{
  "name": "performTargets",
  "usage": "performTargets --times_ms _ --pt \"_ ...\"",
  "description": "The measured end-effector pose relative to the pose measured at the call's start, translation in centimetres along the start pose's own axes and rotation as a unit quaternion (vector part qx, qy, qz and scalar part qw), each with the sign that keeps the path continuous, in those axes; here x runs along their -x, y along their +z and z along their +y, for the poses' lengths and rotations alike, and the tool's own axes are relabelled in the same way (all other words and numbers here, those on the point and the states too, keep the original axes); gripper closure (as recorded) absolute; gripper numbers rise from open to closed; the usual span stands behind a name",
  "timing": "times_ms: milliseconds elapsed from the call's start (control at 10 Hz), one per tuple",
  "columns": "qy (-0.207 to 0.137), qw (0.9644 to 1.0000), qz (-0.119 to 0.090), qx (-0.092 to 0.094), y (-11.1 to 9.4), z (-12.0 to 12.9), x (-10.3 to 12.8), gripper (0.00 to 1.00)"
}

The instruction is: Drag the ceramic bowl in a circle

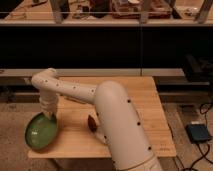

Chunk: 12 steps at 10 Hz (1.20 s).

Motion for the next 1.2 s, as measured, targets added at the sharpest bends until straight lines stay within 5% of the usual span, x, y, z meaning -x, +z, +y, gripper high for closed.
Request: performTargets --times_ms 200,600,1000,1200 --pt "0.041 0.9991 0.013 0.003 -0.7 3.3 0.6 1.00" --pt "0.132 0.9902 0.044 0.003 -1.5 10.4 6.9 1.00" --pt "0.179 0.9817 0.063 0.015 -1.0 12.6 11.6 1.00" --pt "0.178 0.9813 0.068 0.026 -0.8 11.7 12.8 1.00"
